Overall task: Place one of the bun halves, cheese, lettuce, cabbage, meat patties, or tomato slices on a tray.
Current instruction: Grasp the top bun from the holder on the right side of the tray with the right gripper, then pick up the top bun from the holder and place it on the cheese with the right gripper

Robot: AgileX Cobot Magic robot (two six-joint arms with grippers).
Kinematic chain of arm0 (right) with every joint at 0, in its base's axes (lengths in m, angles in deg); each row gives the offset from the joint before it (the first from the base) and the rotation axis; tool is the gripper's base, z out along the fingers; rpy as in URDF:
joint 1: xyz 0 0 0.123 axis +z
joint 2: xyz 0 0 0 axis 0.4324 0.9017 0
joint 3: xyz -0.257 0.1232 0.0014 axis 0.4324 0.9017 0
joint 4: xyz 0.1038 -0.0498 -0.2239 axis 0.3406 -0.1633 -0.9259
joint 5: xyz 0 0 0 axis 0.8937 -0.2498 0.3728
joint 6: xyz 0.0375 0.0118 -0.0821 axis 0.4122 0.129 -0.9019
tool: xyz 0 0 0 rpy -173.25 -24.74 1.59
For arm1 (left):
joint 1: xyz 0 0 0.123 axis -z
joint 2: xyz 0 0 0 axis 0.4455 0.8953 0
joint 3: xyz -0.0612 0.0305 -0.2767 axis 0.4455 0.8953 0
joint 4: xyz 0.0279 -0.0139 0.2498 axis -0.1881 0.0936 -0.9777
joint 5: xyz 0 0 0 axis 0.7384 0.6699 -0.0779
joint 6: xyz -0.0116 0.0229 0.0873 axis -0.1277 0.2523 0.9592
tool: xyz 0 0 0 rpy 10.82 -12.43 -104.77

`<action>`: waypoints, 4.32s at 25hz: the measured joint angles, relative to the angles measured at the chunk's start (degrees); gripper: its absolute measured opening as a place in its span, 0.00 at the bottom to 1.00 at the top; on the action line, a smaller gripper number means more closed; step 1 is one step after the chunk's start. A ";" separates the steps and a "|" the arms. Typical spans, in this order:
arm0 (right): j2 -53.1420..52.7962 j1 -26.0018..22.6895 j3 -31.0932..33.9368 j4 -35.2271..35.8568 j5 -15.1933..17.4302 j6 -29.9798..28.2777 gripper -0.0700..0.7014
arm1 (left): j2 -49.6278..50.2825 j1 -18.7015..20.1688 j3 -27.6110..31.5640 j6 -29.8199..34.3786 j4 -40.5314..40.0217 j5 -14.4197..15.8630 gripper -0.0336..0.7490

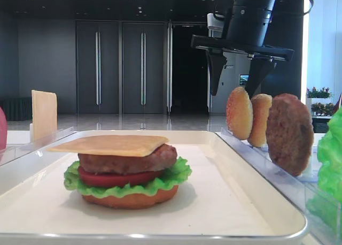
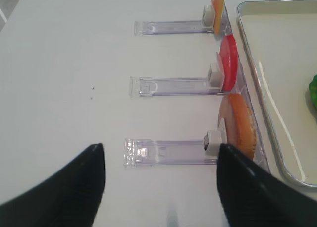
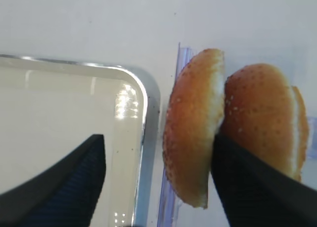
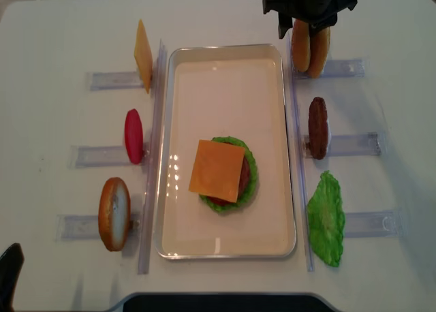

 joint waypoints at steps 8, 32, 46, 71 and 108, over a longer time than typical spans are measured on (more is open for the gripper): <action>0.00 0.00 0.00 -1.19 0.00 -0.04 0.62 | 0.00 0.00 0.00 0.00 0.00 0.00 0.73; 1.97 0.00 -0.06 -3.08 1.08 -0.36 0.40 | 0.00 0.00 0.00 0.00 0.00 0.00 0.73; -3.75 0.50 -0.06 -0.62 5.66 -0.47 0.40 | 0.00 0.00 0.00 0.00 0.00 0.00 0.73; -29.45 8.34 34.83 43.91 -6.94 -30.64 0.39 | 0.00 0.00 0.00 0.00 0.07 0.00 0.73; -18.94 10.20 55.54 96.13 -8.55 -80.82 0.39 | 0.00 0.00 0.00 0.00 0.08 0.00 0.73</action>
